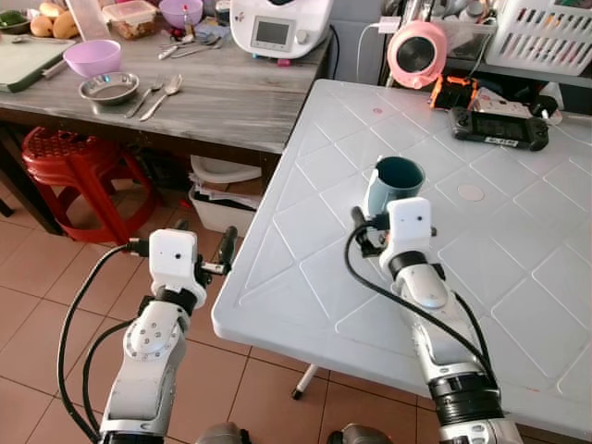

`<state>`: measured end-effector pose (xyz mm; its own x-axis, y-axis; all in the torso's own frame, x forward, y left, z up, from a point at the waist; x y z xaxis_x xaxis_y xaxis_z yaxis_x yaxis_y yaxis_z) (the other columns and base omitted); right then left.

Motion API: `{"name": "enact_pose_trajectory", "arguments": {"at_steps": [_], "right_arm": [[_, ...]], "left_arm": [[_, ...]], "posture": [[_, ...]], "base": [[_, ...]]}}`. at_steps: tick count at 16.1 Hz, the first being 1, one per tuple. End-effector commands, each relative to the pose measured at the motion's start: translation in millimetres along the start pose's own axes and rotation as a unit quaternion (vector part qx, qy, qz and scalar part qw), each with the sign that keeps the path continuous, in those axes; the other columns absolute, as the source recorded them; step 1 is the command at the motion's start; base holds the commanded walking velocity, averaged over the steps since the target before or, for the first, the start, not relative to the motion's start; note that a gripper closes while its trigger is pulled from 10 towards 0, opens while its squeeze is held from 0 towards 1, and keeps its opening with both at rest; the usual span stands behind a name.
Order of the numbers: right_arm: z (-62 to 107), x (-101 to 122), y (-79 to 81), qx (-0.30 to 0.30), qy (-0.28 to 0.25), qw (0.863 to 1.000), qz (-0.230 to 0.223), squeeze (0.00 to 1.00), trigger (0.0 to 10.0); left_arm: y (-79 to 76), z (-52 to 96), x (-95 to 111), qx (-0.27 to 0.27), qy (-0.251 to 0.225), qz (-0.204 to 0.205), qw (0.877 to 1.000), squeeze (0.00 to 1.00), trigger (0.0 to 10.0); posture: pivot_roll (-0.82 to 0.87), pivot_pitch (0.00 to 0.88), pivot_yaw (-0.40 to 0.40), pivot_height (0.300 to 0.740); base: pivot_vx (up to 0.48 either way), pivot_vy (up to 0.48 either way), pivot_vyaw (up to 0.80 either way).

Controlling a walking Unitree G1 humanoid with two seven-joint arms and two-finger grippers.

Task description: Setting the table

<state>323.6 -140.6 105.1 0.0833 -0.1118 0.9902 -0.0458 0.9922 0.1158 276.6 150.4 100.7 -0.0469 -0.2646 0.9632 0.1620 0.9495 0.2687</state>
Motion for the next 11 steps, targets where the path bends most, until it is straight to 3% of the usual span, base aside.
{"name": "enact_pose_trajectory", "arguments": {"at_steps": [1,2,7,10,11], "right_arm": [[-0.4,-2,-3.1,-0.008,0.005,1.000,-0.004,0.00,2.6],[-0.5,-2,-4.0,-0.010,0.004,1.000,-0.004,0.00,0.1],[-3.7,0,-15.3,-0.042,0.002,0.999,0.001,0.00,1.3],[-6.5,1,-19.0,-0.054,0.001,0.999,0.002,0.00,0.6],[-7.6,3,-20.4,-0.058,-0.004,0.998,0.001,0.00,0.8]], "left_arm": [[2.9,1.0,2,0.002,-0.001,-0.004,1.000,0.00,10.0],[2.6,0.5,2,0.001,-0.001,-0.004,1.000,0.00,10.0],[1.0,-2.8,3,-0.001,-0.001,-0.004,1.000,0.00,10.0],[0.9,-3.2,4,0.001,-0.001,-0.005,1.000,0.00,10.0],[0.8,-3.6,4,0.000,-0.002,-0.005,1.000,0.00,10.0]], "posture": [[0.02,0.032,0.018,0.740],[0.01,0.032,0.019,0.740],[0.02,0.025,0.016,0.740],[0.02,0.019,0.016,0.740],[0.02,0.016,0.017,0.740]], "base": [[0.000,0.000,0.00],[0.000,0.000,0.00],[0.000,0.000,0.00],[0.000,0.000,0.00],[0.000,0.000,0.00]]}}
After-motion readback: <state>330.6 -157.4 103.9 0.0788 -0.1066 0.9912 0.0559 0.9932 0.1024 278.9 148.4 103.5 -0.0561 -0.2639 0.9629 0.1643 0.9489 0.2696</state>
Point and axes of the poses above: a point about 5 cm out from each wrist's last joint towards the gripper, its own z axis pointing back from the gripper into the wrist, its own x axis along the axis of the wrist's last joint, y = z × x, the point moved 2 cm from there along -z, pointing out of the wrist towards the gripper, and after that the axes turned 14 degrees about -z, right-handed, at the moved point
